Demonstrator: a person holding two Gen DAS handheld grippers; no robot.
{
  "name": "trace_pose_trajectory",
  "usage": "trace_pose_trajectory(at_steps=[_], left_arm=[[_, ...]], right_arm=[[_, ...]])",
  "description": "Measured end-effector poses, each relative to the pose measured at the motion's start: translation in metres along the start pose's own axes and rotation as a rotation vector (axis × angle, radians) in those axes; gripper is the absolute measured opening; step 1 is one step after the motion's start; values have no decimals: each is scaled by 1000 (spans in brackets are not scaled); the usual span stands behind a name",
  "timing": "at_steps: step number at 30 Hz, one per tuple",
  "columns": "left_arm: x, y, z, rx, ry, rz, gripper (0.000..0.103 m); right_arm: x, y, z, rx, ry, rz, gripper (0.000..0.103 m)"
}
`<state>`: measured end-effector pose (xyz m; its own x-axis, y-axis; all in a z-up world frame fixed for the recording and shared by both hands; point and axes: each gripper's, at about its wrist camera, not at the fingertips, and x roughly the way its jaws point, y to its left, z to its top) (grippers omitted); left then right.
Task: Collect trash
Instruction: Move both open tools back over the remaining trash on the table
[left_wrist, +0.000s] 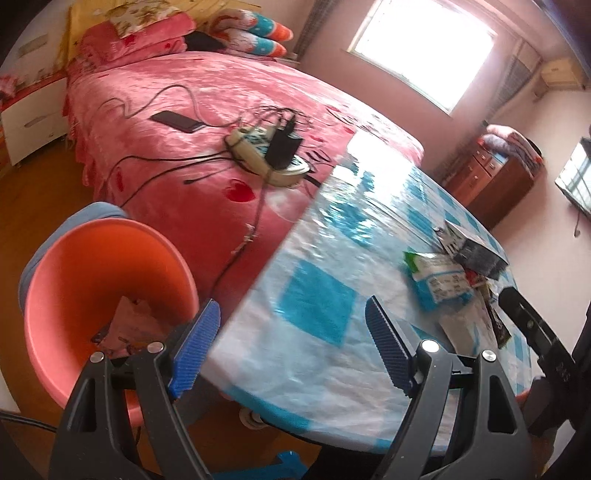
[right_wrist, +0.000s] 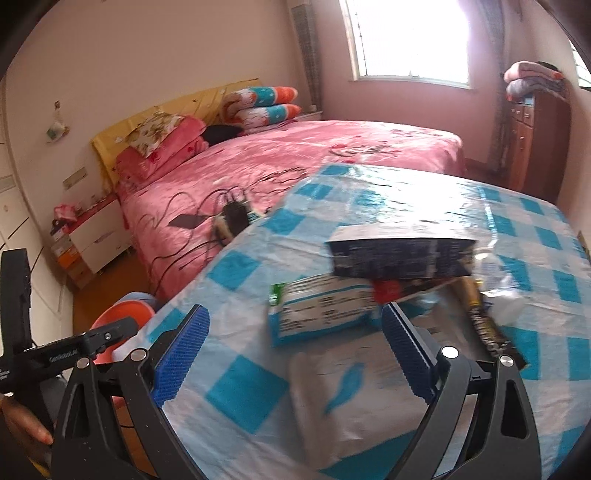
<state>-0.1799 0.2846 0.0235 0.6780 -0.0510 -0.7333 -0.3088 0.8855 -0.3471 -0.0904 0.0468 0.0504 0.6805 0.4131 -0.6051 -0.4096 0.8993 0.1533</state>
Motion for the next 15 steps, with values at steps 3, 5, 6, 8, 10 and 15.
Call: trace_pose_trajectory(at_steps=[3, 5, 6, 8, 10, 15], left_arm=[[3, -16, -3, 30, 10, -13, 82], [5, -26, -5, 50, 17, -21, 82], [6, -31, -6, 60, 19, -26, 82], [7, -40, -8, 76, 24, -34, 82], [8, -49, -10, 91, 31, -42, 82], [13, -73, -17, 133, 49, -58, 82]], right_arm=[[-4, -13, -1, 15, -7, -26, 93], [-7, -23, -1, 24, -15, -43, 93], [-8, -28, -1, 26, -17, -52, 93], [-11, -37, -2, 32, -23, -72, 93], [-14, -47, -3, 44, -29, -88, 93], [-20, -63, -4, 59, -41, -128, 93]])
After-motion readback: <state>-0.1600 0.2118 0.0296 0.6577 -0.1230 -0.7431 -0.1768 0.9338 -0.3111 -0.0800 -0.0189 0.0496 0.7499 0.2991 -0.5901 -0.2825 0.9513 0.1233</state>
